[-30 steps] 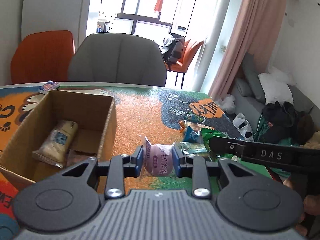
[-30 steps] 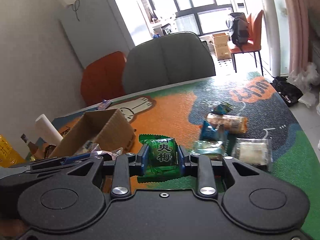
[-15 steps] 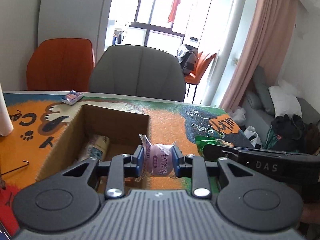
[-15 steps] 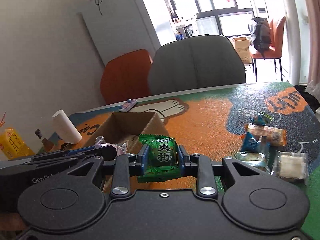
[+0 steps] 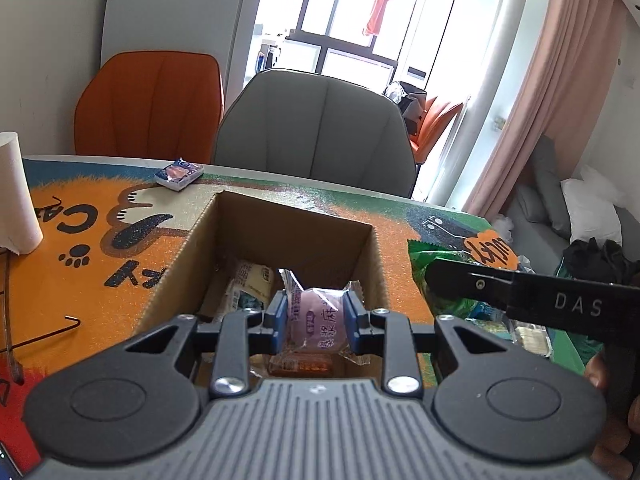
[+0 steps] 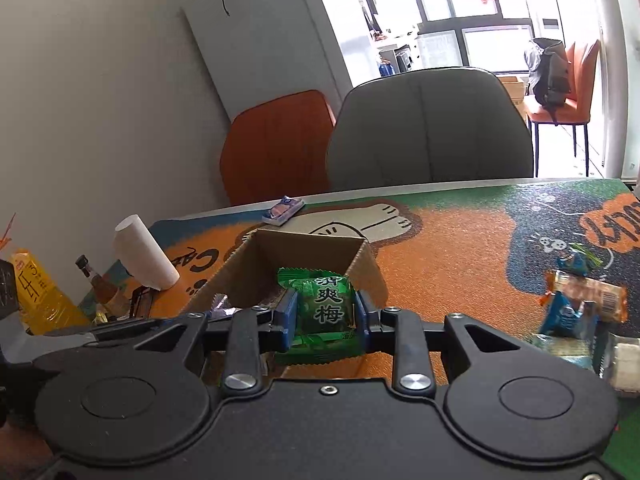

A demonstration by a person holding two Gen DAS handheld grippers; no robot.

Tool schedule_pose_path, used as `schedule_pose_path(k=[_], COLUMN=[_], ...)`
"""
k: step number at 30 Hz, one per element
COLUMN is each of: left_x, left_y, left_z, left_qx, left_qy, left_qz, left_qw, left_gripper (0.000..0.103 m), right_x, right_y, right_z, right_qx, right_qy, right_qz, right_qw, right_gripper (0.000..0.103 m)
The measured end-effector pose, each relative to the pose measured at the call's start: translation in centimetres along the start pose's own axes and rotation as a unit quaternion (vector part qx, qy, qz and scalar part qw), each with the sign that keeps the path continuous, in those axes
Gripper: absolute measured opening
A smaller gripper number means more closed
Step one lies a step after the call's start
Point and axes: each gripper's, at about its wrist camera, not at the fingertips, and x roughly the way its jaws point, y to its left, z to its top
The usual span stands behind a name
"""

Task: Organize snacks
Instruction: 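Open left gripper to drop pink pastry while right drops green pack into box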

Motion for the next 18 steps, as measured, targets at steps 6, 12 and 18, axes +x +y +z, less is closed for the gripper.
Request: schedule_pose_path(k=[6,12,18], left_x=[1.5,1.7,1.6], left_y=[1.3,1.9,2.6], left_z=[0.8,0.9,0.6], left_qx=[-0.022,-0.018,-0.025], left_qy=[-0.005,-0.011,-0.005], left_qz=[0.0,0.002,0.012], left_qw=[0.9998,0.9998,0.9996], left_gripper=[0.03,0.034,0.04], right_x=[2.0,3.6,4.5], right_y=[0.5,0.4,0.3], right_z=[0.4,0.7,1.2], right_qx=[-0.005,-0.004,0.009], right_qy=[0.008,0.014,0.011], right_qz=[-0.002,-0.005,0.009], right_qw=[1.0,1.0,1.0], right_gripper=[0.028,0.028,0.03])
